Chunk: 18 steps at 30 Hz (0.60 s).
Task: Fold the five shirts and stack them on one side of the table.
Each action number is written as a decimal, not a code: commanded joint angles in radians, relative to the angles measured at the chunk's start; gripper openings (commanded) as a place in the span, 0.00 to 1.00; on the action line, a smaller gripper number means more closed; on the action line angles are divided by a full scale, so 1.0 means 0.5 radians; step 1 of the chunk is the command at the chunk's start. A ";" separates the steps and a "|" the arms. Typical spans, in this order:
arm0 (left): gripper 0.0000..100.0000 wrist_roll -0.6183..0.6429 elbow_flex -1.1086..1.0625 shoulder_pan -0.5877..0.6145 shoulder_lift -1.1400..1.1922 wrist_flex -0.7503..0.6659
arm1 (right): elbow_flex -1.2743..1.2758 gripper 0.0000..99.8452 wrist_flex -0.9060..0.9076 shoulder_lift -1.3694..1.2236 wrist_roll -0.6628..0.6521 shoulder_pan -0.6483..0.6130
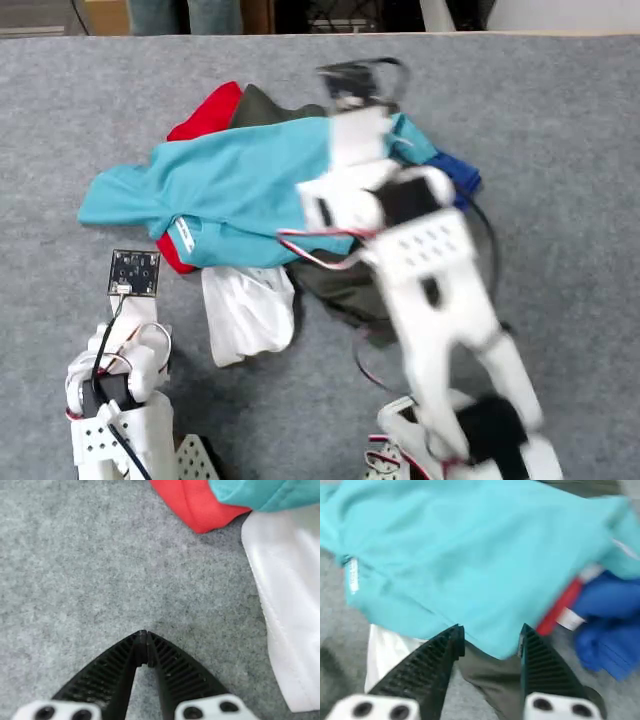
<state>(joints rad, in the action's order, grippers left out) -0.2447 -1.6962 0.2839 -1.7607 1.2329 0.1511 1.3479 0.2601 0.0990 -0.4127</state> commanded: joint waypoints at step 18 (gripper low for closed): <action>0.03 0.006 -0.008 0.011 -0.015 -0.015 | -1.309 0.03 0.221 -1.760 -0.396 -0.273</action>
<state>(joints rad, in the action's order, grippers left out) -0.2447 -1.6962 0.2839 -1.7607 1.2329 -0.4411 1.4293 -0.6252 -0.0928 -0.5416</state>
